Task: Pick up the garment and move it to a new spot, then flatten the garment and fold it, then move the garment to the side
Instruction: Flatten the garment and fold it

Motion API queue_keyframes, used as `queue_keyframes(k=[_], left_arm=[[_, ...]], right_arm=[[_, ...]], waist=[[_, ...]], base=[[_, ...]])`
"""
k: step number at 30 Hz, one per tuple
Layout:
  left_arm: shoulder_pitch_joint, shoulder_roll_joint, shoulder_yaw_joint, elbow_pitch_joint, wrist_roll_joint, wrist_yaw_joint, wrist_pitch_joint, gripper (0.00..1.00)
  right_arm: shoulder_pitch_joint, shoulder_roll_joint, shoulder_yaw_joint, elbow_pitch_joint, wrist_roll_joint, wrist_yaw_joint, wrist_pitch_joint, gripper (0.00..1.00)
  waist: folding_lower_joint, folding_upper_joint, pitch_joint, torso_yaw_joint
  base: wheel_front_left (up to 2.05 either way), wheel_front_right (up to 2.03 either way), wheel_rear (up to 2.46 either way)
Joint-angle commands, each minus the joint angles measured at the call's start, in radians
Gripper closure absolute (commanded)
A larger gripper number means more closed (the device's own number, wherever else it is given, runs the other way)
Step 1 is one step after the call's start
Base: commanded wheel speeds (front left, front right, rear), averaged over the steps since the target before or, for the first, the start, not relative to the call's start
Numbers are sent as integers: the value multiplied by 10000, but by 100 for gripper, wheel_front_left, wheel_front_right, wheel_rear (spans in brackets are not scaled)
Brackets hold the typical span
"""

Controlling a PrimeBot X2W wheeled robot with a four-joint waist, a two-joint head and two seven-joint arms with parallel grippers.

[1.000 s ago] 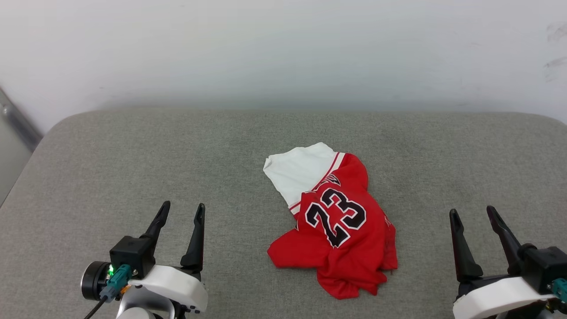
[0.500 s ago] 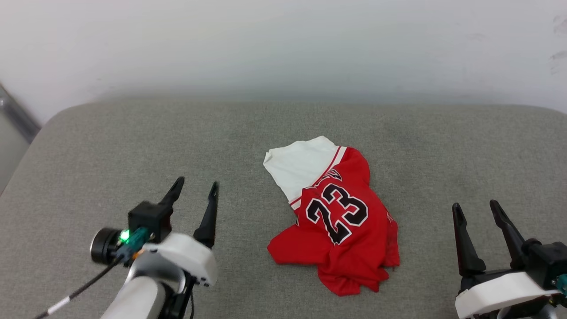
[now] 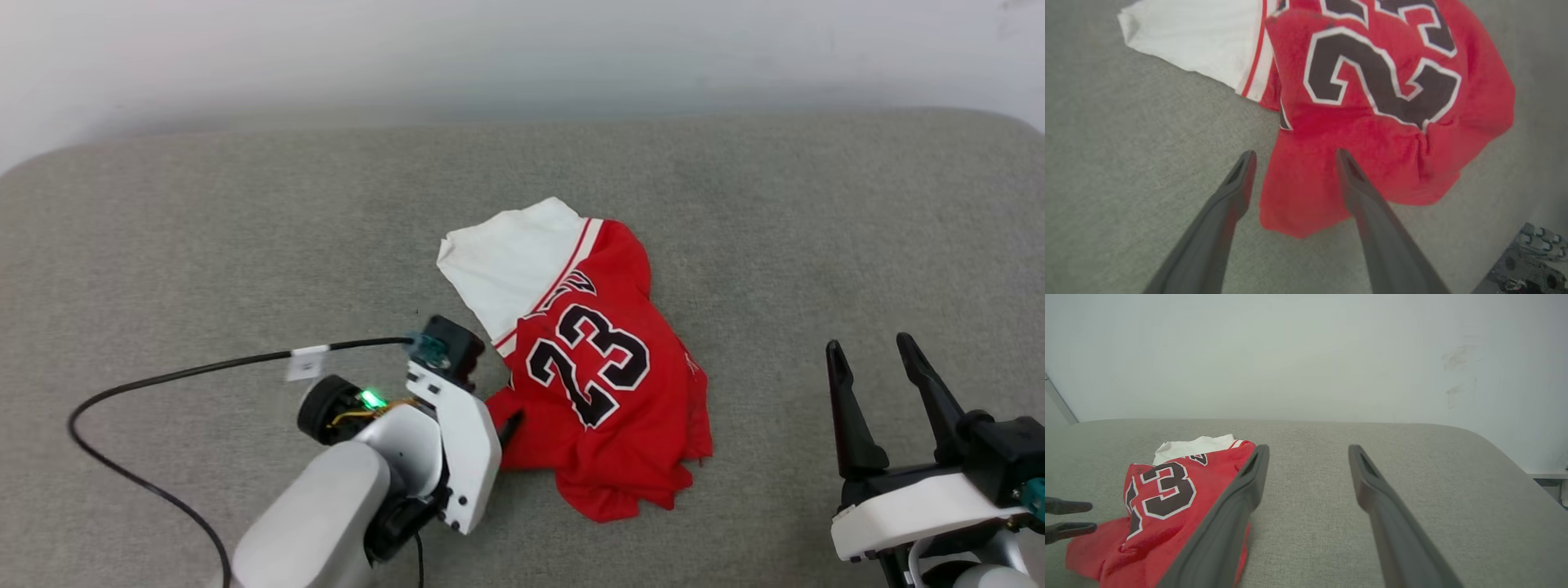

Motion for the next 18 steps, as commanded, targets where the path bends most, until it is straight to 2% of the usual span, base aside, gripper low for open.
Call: queue_keyframes(k=[1,10,11,12,13,18], left_arm=[[-158,-45,-109,119,-45,-88,227,0],[-32,14,-1112,1663,-718,-361,2764,0],[-26,36,-1191,1735,-741,-374,2882,55],[-36,40,-1208,1762,-754,-385,2906,82],[-91,59,-1185,1723,-703,-381,2736,100],[-540,207,-755,964,-230,-32,1281,100]], right_arm=[[-111,18,16,20,30,-3,-64,0],[-320,18,-7,239,234,-3,-283,0],[-329,19,2,262,256,-3,-300,0],[-342,19,1,288,291,-3,-300,0],[-362,19,3,311,300,-3,-314,0],[-315,18,-135,403,367,-3,-396,0]], waist=[[-1,0,213,-202],[-1,0,572,-614],[-1,0,585,-628],[-1,0,597,-636],[-1,0,612,-637],[-1,0,525,-428]], base=[[0,0,0],[0,0,0],[0,0,0],[0,0,0],[0,0,0],[0,0,0]])
